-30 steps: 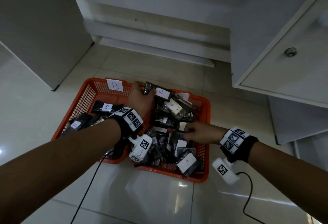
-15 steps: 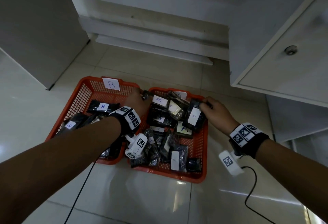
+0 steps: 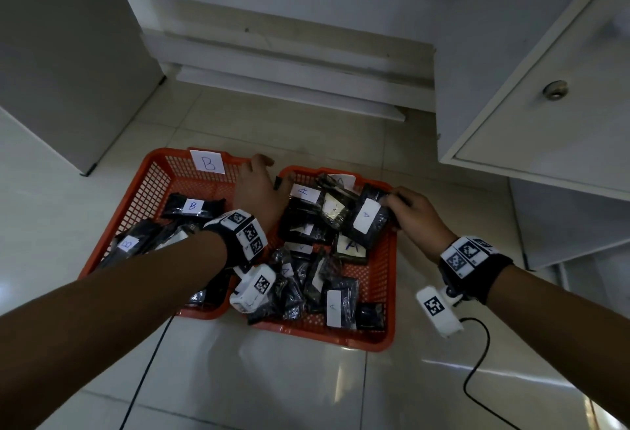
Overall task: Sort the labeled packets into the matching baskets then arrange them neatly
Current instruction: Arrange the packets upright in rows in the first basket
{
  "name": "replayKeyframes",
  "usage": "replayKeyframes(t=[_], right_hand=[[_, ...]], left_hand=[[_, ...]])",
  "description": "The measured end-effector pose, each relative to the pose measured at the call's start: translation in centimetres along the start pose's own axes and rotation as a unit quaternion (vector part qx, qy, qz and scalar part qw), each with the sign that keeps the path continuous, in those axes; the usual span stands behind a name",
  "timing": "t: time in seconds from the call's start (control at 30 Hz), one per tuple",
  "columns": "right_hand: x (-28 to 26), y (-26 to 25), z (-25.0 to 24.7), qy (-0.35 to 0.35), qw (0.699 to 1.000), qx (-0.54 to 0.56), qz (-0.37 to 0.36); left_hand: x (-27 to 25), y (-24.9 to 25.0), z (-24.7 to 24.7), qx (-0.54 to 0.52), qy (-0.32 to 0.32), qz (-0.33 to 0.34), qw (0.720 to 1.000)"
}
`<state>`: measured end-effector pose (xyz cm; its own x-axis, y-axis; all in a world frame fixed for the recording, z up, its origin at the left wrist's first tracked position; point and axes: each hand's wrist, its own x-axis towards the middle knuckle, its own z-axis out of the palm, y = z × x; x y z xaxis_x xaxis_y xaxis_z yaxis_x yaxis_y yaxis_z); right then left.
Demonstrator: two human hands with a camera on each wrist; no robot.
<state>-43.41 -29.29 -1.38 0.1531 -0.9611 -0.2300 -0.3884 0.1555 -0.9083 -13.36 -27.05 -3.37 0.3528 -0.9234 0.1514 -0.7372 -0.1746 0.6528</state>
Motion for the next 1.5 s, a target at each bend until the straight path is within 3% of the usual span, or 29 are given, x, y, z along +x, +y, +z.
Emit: replayKeyframes(t=[0.07, 0.1, 0.13, 0.2, 0.27, 0.37, 0.57, 0.73, 0.87, 0.93, 1.03, 1.1, 1.17, 1.23, 1.37, 1.5], right_hand=[[-0.1, 0.2, -0.5, 0.014, 1.0, 0.013, -0.002], [-0.2, 0.4, -0.8, 0.022, 1.0, 0.017, -0.003], [-0.3, 0.5, -1.0, 0.029, 0.999, 0.017, -0.005], [-0.5, 0.7, -1.3, 0.04, 0.999, 0.011, -0.008], [-0.7, 0.8, -1.6, 0.04, 0.999, 0.007, -0.013], [-1.1, 0.7, -1.8, 0.041, 0.999, 0.003, -0.016], [-1.8, -0.2, -1.9, 0.032, 0.999, 0.009, -0.021], [-2.0, -0.1, -2.4, 0.038, 0.999, 0.002, -0.027], [-1.9, 0.2, -2.5, 0.031, 0.999, -0.002, -0.024], [-1.9, 0.2, -2.5, 0.028, 0.999, -0.003, -0.022], [-1.9, 0.1, -2.3, 0.025, 0.999, -0.004, -0.027], [-1.9, 0.2, -2.3, 0.022, 0.999, -0.008, -0.026], [-1.9, 0.3, -2.4, 0.022, 0.999, -0.012, -0.025], [-2.0, 0.3, -2.5, 0.026, 0.999, -0.014, -0.022], [-2.1, 0.0, -2.7, 0.028, 0.999, -0.014, -0.017], [-2.2, 0.0, -2.9, 0.022, 1.0, -0.005, -0.018]], left_hand=[[-1.4, 1.5, -0.8, -0.008, -0.031, 0.142, 0.989], [-2.2, 2.3, -0.9, -0.001, -0.094, 0.215, 0.972], [-3.1, 3.1, -0.9, 0.018, -0.179, 0.283, 0.942], [-5.2, 4.4, 0.2, 0.107, -0.35, 0.376, 0.851], [-6.9, 5.5, 1.8, 0.207, -0.449, 0.406, 0.769], [-8.0, 6.6, 3.1, 0.265, -0.52, 0.395, 0.71], [-5.9, 7.3, 1.1, 0.244, -0.556, 0.338, 0.719], [-2.4, 5.0, -2.5, 0.231, -0.502, 0.295, 0.78], [-0.6, 2.9, -3.9, 0.253, -0.468, 0.251, 0.809], [-0.7, 2.3, -3.7, 0.307, -0.433, 0.235, 0.814], [-2.1, 3.0, -3.4, 0.427, -0.312, 0.245, 0.813], [-3.4, 4.4, -3.4, 0.423, -0.286, 0.302, 0.805], [-4.6, 5.6, -2.9, 0.355, -0.348, 0.371, 0.784], [-6.2, 6.5, -2.0, 0.307, -0.432, 0.396, 0.75], [-9.7, 8.0, 0.7, 0.273, -0.528, 0.38, 0.709], [-12.5, 9.5, 2.7, 0.202, -0.588, 0.33, 0.71]])
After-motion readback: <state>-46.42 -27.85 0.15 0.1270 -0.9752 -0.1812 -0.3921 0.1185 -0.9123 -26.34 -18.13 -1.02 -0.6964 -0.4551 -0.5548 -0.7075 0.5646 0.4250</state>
